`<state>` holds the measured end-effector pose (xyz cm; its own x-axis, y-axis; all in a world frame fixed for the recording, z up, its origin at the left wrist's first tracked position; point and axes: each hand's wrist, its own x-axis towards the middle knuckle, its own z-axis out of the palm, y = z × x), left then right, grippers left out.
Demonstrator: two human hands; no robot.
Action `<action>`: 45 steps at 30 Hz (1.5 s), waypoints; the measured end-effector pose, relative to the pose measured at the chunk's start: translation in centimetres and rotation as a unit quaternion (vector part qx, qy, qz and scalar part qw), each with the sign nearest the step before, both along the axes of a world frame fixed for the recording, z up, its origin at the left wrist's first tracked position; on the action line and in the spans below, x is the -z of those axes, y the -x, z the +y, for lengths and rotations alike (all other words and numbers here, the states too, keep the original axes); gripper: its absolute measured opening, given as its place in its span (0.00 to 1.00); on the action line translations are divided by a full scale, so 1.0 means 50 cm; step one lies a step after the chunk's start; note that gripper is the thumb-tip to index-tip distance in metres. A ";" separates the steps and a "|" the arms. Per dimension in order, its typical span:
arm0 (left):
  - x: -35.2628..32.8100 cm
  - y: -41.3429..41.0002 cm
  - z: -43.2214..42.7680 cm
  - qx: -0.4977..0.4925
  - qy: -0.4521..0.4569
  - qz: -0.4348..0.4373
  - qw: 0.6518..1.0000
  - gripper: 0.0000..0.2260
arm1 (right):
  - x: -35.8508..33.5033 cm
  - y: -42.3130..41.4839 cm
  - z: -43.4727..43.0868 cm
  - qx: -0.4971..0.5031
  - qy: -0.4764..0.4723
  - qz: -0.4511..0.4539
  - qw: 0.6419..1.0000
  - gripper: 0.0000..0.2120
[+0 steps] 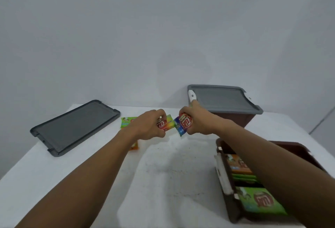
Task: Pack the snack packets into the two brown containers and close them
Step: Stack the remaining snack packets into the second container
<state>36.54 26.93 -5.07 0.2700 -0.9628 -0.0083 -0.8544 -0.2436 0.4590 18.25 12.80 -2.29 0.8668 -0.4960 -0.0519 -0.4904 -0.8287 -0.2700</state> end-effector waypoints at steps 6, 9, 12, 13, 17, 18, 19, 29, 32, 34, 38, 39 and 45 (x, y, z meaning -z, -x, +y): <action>-0.039 0.164 -0.037 0.018 0.041 0.011 0.999 0.21 | -0.059 0.219 -0.045 -0.012 0.063 -0.046 0.997 0.32; -0.056 0.250 -0.054 0.036 0.064 0.006 0.997 0.22 | -0.077 0.321 -0.067 -0.027 0.175 -0.038 0.983 0.32; -0.069 0.325 -0.067 0.052 0.074 0.005 0.996 0.22 | -0.086 0.407 -0.082 -0.025 0.208 -0.031 0.977 0.33; -0.071 0.350 -0.070 0.057 0.072 0.001 0.996 0.23 | -0.083 0.436 -0.086 -0.021 0.211 -0.027 0.977 0.34; -0.069 0.435 -0.080 0.076 0.046 -0.030 0.996 0.23 | -0.061 0.533 -0.101 -0.005 0.197 -0.010 0.980 0.35; -0.067 0.453 -0.083 0.083 0.039 -0.040 0.995 0.23 | -0.054 0.554 -0.105 -0.005 0.197 -0.005 0.980 0.35; -0.064 0.470 -0.087 0.091 0.033 -0.051 0.994 0.23 | -0.046 0.572 -0.110 -0.006 0.201 0.002 0.980 0.35; -0.023 0.567 -0.104 0.127 -0.072 -0.153 0.977 0.19 | 0.029 0.628 -0.118 -0.019 0.167 0.054 0.984 0.33; -0.010 0.582 -0.109 0.114 -0.074 -0.153 0.979 0.20 | 0.044 0.624 -0.114 -0.021 0.176 0.065 0.982 0.32; -0.007 0.586 -0.114 0.102 -0.059 -0.164 0.979 0.19 | 0.056 0.624 -0.112 -0.015 0.171 0.063 0.983 0.31; 0.001 0.589 -0.118 0.091 -0.047 -0.167 0.981 0.20 | 0.060 0.623 -0.103 -0.010 0.166 0.052 0.985 0.26; 0.002 0.588 -0.118 0.091 -0.044 -0.165 0.981 0.20 | 0.059 0.621 -0.099 -0.011 0.163 0.052 0.985 0.25; 0.008 0.582 -0.127 0.068 -0.099 -0.180 0.976 0.24 | 0.081 0.601 -0.082 -0.016 0.122 0.122 0.985 0.28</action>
<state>7.45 20.60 -5.47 0.1604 -0.9791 -0.1254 -0.9822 -0.1709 0.0775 -11.79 8.68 -6.37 0.8584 -0.4923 -0.1441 -0.4887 -0.8703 0.0620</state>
